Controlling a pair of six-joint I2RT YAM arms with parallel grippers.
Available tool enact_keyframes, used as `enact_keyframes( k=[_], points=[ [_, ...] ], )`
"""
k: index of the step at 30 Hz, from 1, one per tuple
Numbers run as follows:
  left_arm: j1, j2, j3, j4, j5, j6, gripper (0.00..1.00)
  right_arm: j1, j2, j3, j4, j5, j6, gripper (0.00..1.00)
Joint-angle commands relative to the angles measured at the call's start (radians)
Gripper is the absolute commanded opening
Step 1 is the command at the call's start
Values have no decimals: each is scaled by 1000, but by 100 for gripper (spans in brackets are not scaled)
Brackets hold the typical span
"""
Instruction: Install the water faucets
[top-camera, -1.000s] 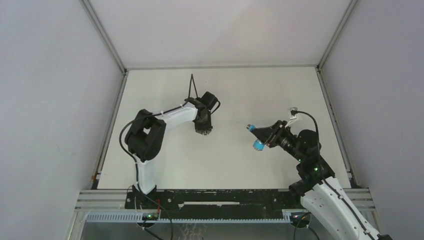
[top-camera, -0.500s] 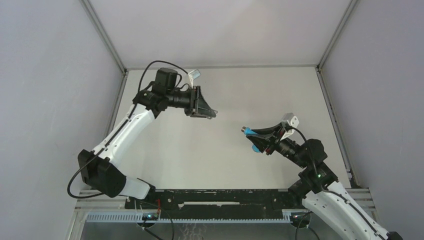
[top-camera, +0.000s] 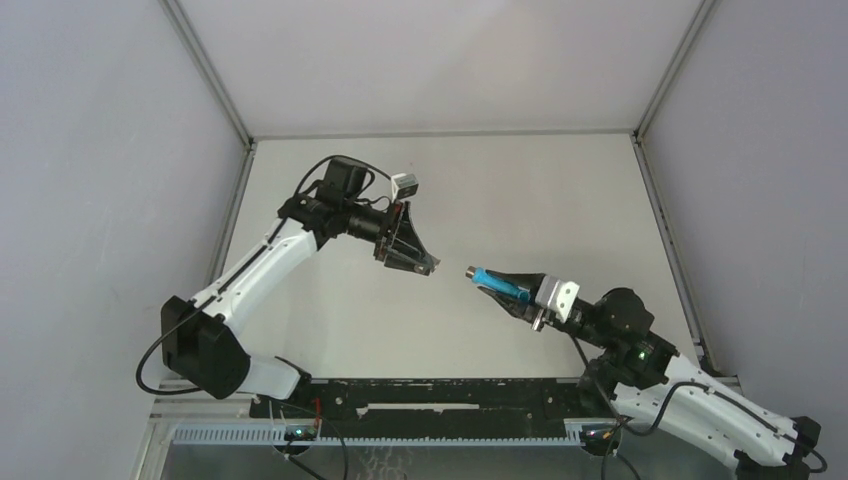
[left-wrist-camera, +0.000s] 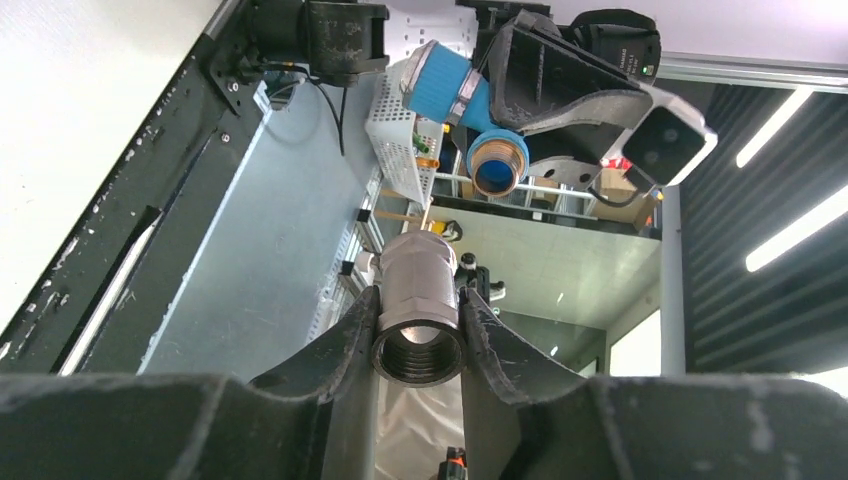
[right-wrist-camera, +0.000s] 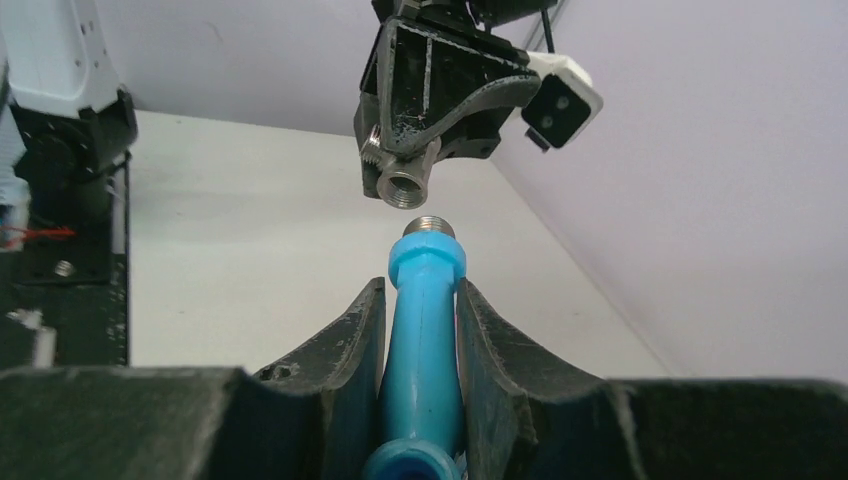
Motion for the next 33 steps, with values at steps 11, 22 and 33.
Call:
enact_keyframes(
  k=[11, 22, 33],
  points=[
    [-28, 0, -37, 19, 106, -126, 0, 536, 63, -52, 138, 596, -855, 0],
    [-41, -44, -95, 17, 108, -173, 0, 702, 237, -119, 360, 842, -1209, 0],
    [-39, -59, -76, 17, 105, -185, 0, 682, 288, -134, 446, 827, -1369, 0]
  ],
)
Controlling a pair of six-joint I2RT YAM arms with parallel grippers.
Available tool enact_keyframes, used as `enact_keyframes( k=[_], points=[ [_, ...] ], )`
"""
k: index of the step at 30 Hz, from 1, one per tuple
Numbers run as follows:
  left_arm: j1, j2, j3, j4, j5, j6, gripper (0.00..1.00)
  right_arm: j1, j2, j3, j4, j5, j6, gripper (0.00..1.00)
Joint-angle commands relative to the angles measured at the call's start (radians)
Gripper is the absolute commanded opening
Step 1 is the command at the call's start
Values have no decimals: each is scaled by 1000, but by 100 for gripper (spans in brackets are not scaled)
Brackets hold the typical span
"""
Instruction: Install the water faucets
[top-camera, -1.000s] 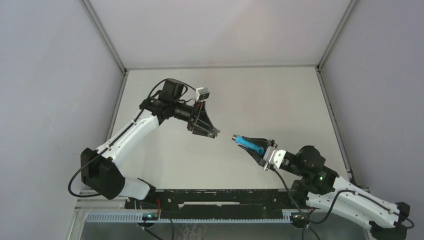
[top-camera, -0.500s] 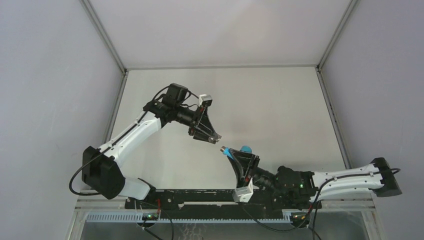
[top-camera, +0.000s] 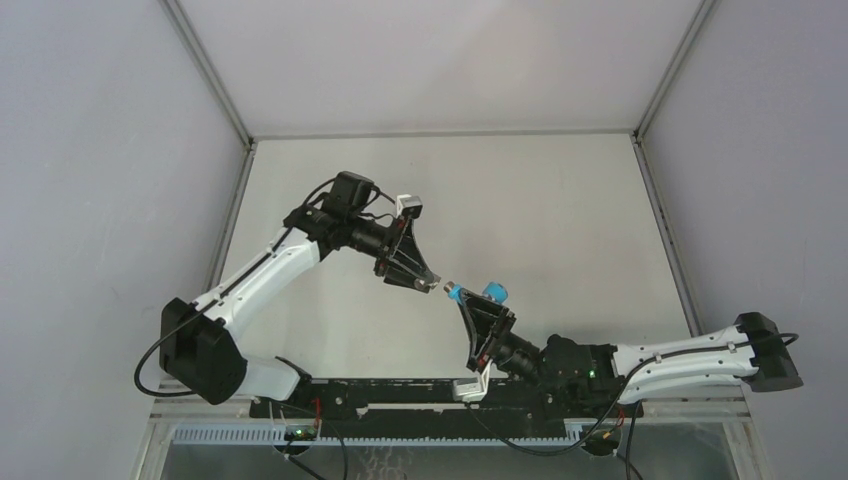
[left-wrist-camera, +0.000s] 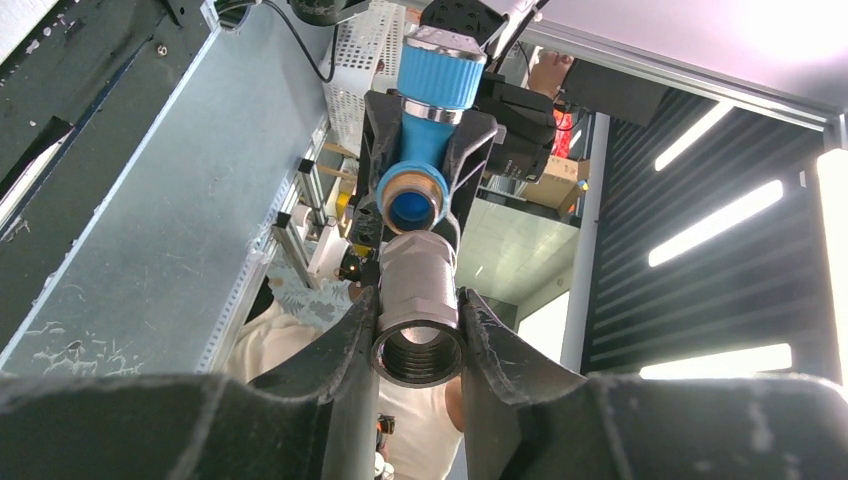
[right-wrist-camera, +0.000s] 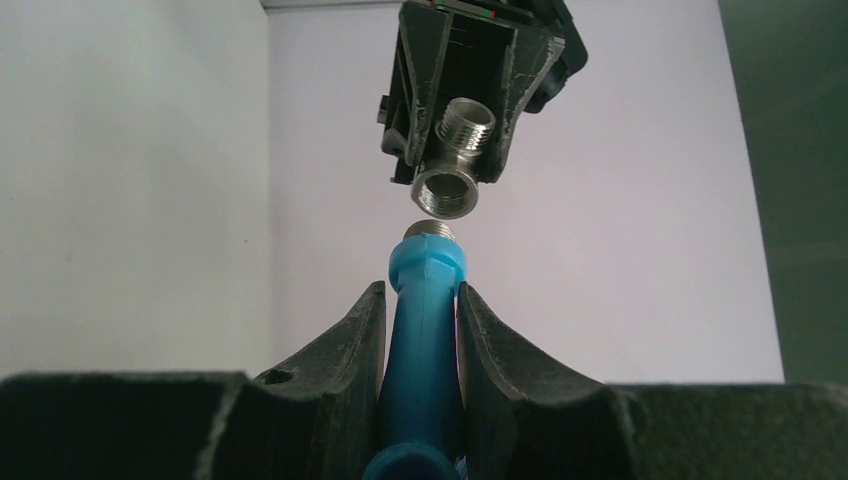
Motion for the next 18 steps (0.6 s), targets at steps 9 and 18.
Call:
enact_keyframes(
  k=[9, 18],
  points=[
    [7, -26, 58, 13, 68, -12, 0, -61, 95, -12, 340, -109, -194, 0],
    [53, -54, 87, 11, 78, -5, 0, -84, 99, 4, 349, -134, -249, 0]
  ],
)
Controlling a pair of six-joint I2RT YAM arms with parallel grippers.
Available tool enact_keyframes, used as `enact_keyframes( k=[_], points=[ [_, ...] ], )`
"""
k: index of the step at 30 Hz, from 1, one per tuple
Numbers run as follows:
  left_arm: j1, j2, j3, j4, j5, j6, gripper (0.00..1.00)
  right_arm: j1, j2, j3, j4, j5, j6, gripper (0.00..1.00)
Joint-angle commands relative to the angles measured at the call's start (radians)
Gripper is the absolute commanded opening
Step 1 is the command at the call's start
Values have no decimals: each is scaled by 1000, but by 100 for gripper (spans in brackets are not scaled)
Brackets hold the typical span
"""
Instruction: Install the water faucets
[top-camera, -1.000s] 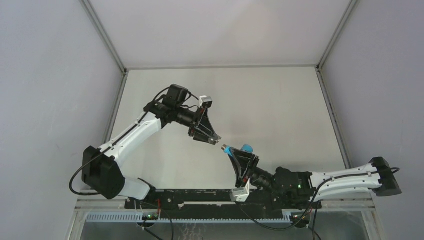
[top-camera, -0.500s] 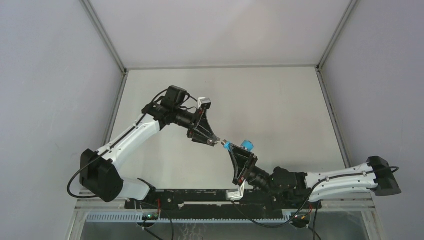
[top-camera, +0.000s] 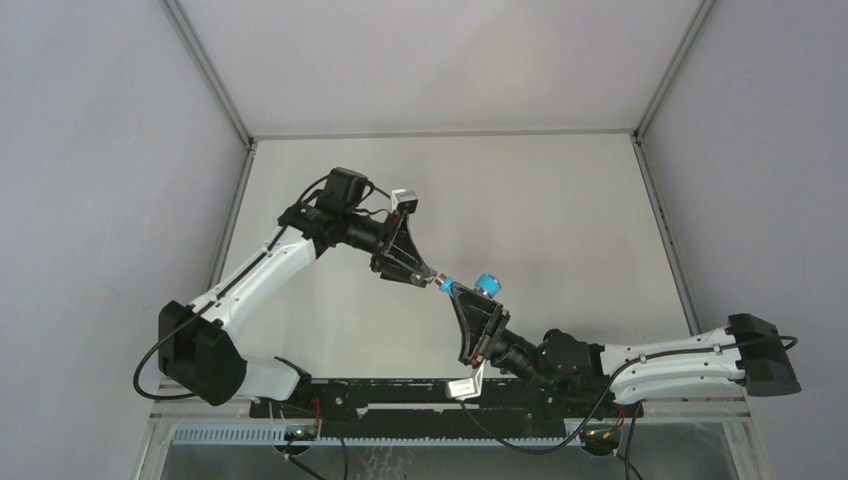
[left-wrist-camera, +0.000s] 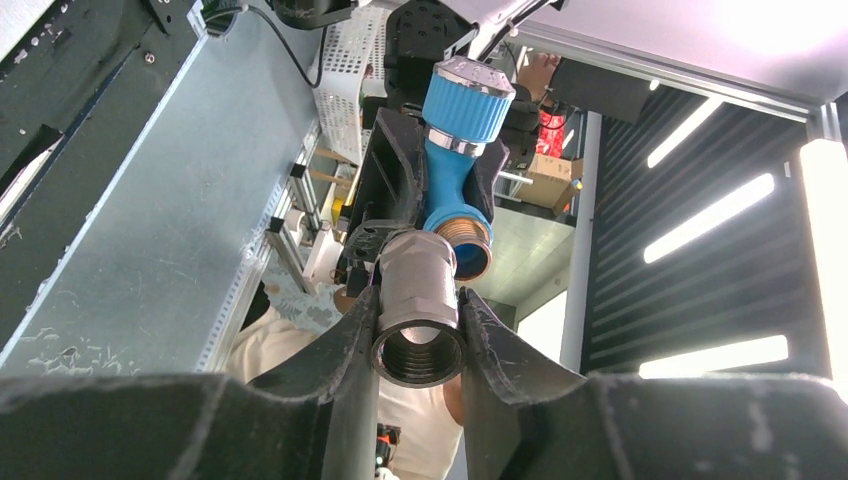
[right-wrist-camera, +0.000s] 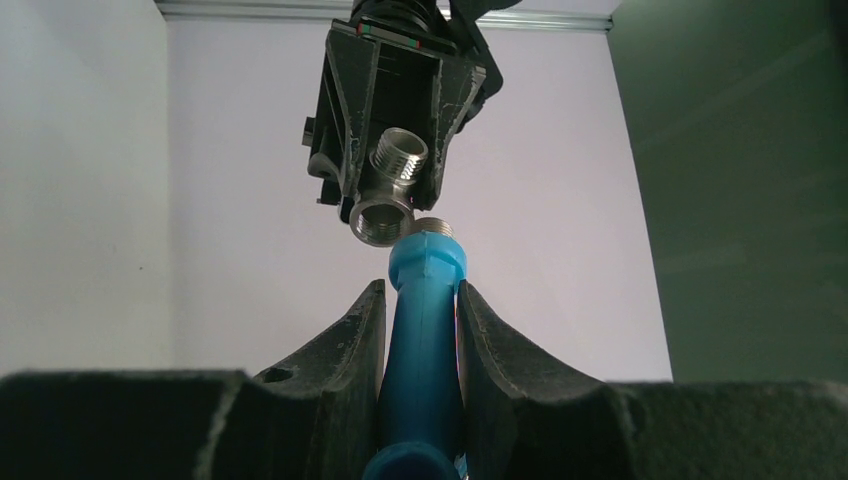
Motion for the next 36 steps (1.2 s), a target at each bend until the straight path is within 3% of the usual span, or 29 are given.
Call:
enact_keyframes(
  k=[1, 13, 36],
  points=[
    [40, -55, 73, 9, 56, 0, 0, -18, -7, 22, 77, -26, -46, 0],
    [146, -101, 18, -30, 90, 70, 0, -123, 128, 110, 103, -162, -117, 0],
    [99, -125, -17, -63, 76, 102, 0, -63, 162, 73, 127, -71, -91, 0]
  ],
)
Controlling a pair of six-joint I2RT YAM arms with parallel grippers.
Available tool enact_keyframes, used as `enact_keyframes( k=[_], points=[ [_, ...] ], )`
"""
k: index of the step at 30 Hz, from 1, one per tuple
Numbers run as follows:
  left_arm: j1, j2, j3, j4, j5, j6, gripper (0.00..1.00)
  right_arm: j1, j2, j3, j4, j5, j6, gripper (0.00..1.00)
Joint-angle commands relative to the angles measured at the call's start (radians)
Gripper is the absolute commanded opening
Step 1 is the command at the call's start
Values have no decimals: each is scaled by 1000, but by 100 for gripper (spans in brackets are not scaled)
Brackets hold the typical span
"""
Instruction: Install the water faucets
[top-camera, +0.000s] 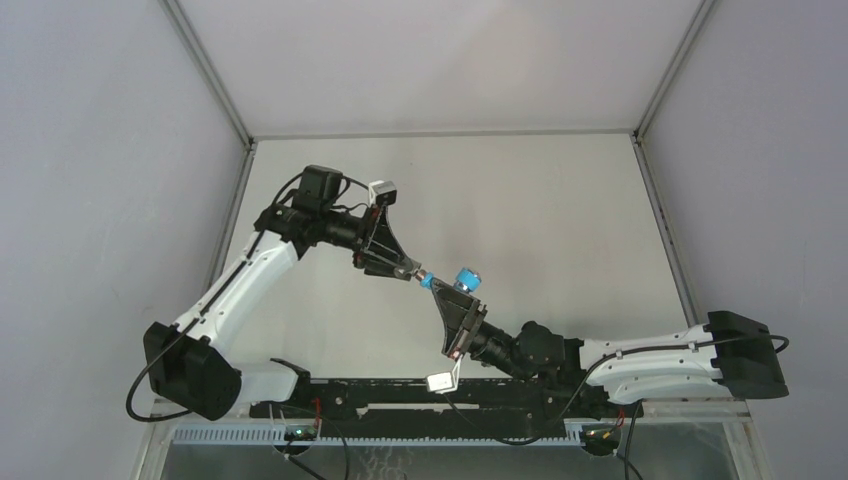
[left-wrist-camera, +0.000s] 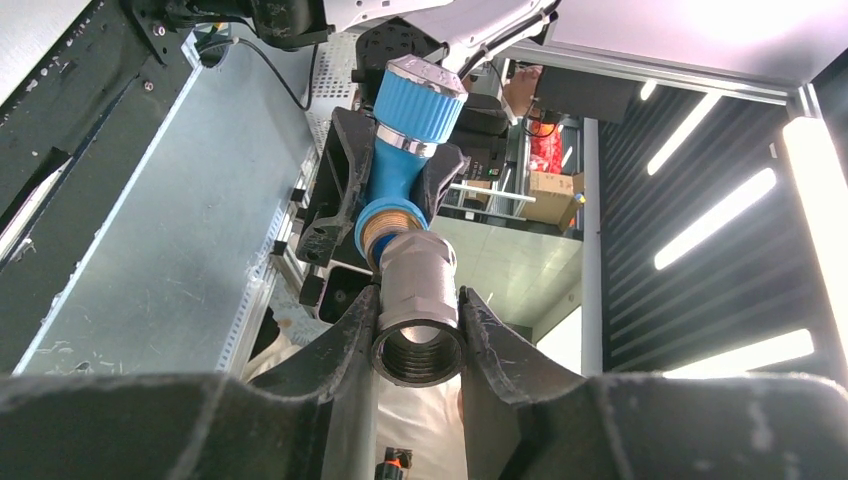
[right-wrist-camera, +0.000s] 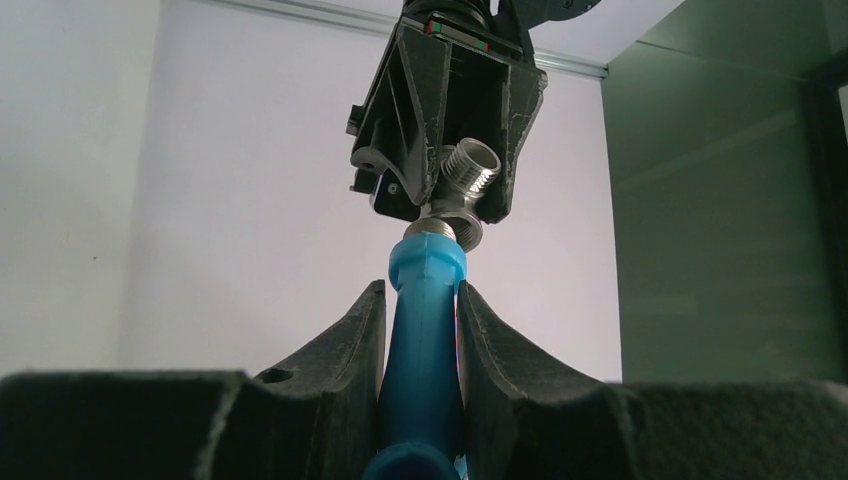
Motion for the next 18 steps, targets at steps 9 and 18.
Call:
enact_keyframes(
  k=[9, 18],
  points=[
    [-27, -44, -11, -39, 9, 62, 0, 4, -27, 1, 85, 5, 17, 0],
    [-36, -29, 11, -92, -2, 106, 0, 16, -36, 5, 75, 1, 15, 0]
  ],
)
